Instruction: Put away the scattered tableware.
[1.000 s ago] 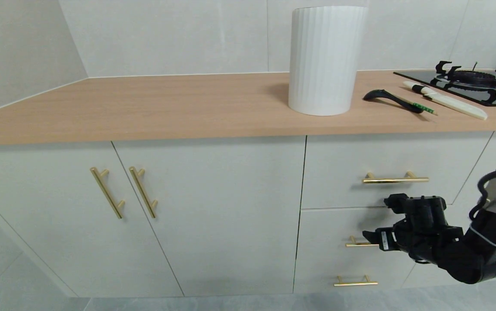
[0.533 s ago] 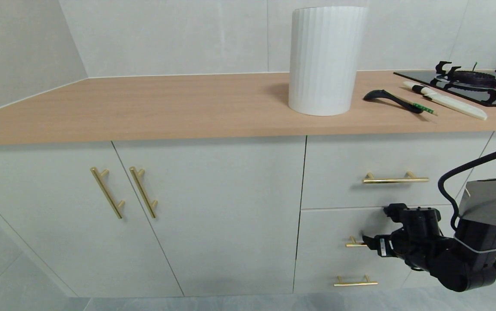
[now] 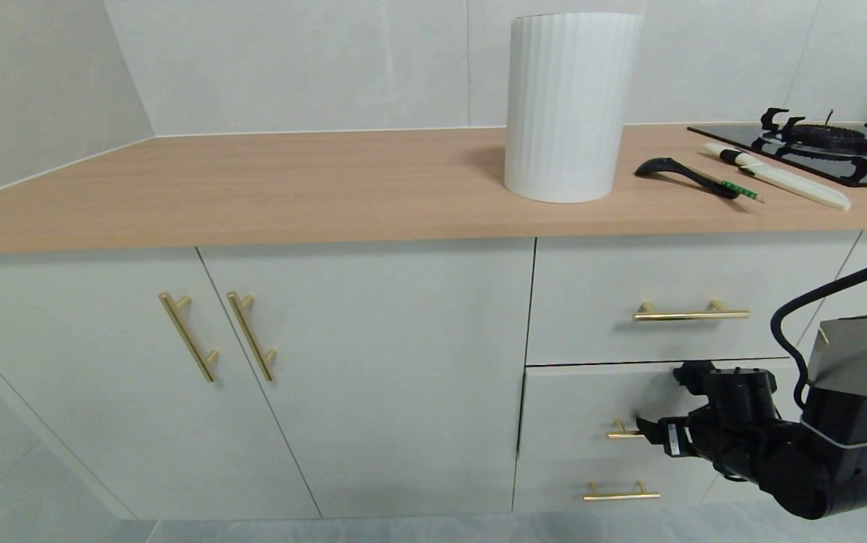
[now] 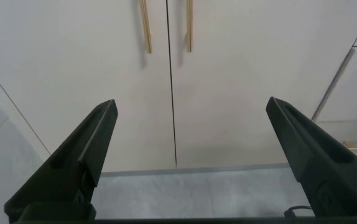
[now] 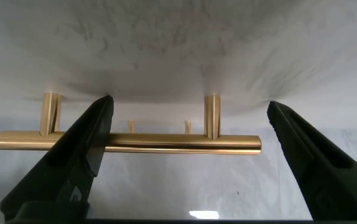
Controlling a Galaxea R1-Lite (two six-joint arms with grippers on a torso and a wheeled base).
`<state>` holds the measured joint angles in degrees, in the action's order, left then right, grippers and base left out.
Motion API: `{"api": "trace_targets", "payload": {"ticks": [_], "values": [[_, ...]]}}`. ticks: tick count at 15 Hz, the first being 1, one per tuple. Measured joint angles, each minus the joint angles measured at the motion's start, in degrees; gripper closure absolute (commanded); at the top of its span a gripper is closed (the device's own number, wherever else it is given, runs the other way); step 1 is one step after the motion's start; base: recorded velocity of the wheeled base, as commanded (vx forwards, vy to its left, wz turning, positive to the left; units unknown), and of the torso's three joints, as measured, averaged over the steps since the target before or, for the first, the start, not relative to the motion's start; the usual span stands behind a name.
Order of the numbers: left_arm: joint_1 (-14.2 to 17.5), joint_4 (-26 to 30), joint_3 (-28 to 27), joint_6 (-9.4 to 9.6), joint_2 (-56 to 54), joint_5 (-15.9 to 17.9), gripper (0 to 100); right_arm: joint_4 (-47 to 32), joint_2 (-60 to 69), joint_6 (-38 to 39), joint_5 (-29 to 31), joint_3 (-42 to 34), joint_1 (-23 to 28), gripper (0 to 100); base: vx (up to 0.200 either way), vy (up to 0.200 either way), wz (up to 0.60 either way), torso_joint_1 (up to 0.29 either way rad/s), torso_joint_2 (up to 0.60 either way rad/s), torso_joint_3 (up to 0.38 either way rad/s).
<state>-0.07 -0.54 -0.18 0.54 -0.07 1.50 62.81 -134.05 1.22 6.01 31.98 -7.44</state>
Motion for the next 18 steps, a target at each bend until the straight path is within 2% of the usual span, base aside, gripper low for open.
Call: {"api": "trace_targets", "payload": {"ticks": [4,8,10,11,14,15,18], "values": [[0.00,0.02,0.00,0.00,0.00,0.00,0,-0.76,3.40,-1.11,-0.05,-4.96,-0.06,0,0.000,0.000,0.00,0.000,0.00,0.000],[0.00,0.02,0.00,0.00,0.00,-0.02,0,-4.02,14.62,-1.38,-0.66,-12.02,-0.61,0,0.000,0.000,0.00,0.000,0.00,0.000],[0.00,0.02,0.00,-0.02,0.00,-0.02,0,-9.96,22.09,-1.33,-0.89,-13.18,-1.21,0,0.000,0.000,0.00,0.000,0.00,0.000],[0.00,0.02,0.00,0.00,0.00,0.00,0,-15.51,26.55,-1.27,-1.01,-12.76,-1.88,0,0.000,0.000,0.00,0.000,0.00,0.000],[0.00,0.02,0.00,0.00,0.00,-0.02,0,-37.44,40.01,-0.87,-1.66,-6.66,-4.44,0,0.000,0.000,0.00,0.000,0.00,0.000],[0.02,0.02,0.00,0.00,0.00,0.00,0,-39.85,42.87,-0.68,-1.78,-4.53,-5.12,0,0.000,0.000,0.00,0.000,0.00,0.000],[0.00,0.02,0.00,0.00,0.00,0.00,0,-40.36,45.21,0.39,-1.88,-0.84,-5.86,0,0.000,0.000,0.00,0.000,0.00,0.000]]}}
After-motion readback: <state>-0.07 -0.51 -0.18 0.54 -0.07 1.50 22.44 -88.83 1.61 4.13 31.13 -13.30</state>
